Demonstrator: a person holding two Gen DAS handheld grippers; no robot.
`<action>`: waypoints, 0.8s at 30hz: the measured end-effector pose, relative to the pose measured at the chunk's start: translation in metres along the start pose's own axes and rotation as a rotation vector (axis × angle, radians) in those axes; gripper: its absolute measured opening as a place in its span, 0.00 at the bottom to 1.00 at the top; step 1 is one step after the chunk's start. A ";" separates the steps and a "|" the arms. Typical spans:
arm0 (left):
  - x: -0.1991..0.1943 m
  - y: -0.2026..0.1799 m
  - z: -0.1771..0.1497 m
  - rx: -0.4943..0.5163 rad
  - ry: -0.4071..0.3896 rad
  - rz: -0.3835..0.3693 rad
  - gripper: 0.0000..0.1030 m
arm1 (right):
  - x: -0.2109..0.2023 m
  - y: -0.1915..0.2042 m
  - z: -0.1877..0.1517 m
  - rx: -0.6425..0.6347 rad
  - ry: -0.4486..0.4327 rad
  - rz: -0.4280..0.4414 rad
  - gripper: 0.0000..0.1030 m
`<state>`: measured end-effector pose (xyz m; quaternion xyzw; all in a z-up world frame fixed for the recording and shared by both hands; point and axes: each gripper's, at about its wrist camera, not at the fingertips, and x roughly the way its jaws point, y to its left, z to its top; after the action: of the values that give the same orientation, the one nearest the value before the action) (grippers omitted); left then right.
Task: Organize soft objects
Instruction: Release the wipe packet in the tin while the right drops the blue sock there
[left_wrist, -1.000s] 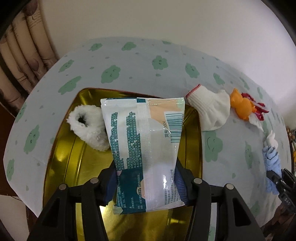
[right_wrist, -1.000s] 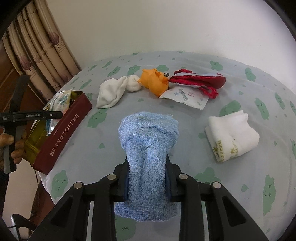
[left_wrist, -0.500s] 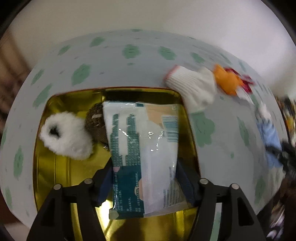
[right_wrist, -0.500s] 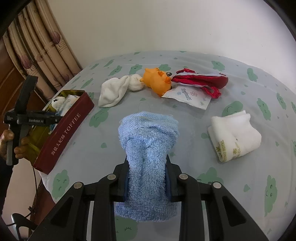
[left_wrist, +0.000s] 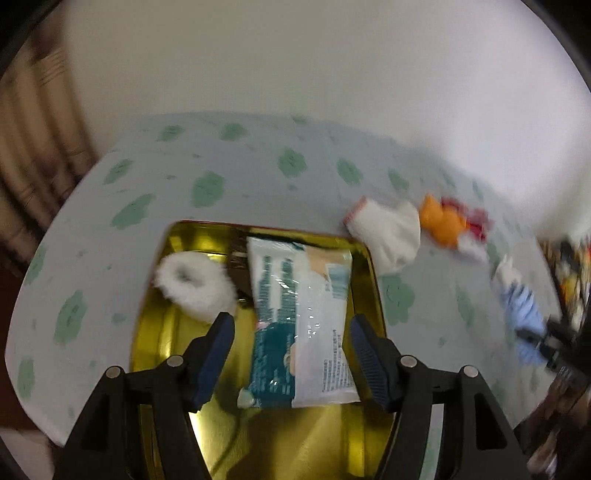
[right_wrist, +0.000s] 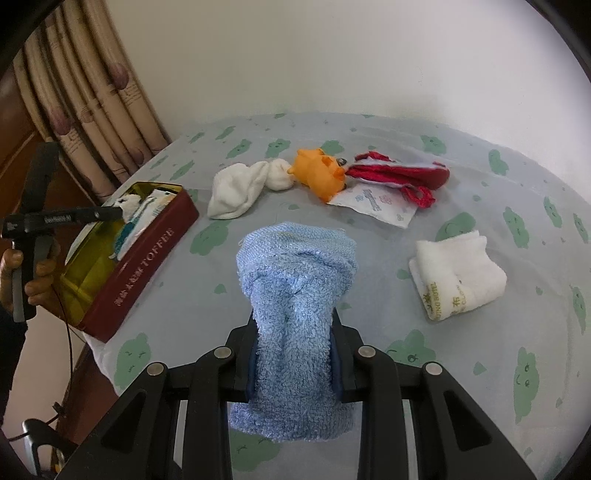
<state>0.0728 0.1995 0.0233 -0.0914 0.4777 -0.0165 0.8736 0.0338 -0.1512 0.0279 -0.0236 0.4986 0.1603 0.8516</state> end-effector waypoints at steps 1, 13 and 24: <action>-0.011 0.005 -0.005 -0.043 -0.037 0.010 0.65 | -0.002 0.004 0.001 -0.011 -0.005 0.004 0.26; -0.105 0.035 -0.118 -0.396 -0.260 0.232 0.65 | 0.007 0.102 0.039 -0.067 0.016 0.248 0.26; -0.139 0.056 -0.155 -0.491 -0.399 0.356 0.65 | 0.110 0.229 0.085 -0.022 0.190 0.404 0.26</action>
<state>-0.1353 0.2484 0.0473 -0.2155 0.2957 0.2692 0.8909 0.0864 0.1103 0.0039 0.0526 0.5693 0.3303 0.7510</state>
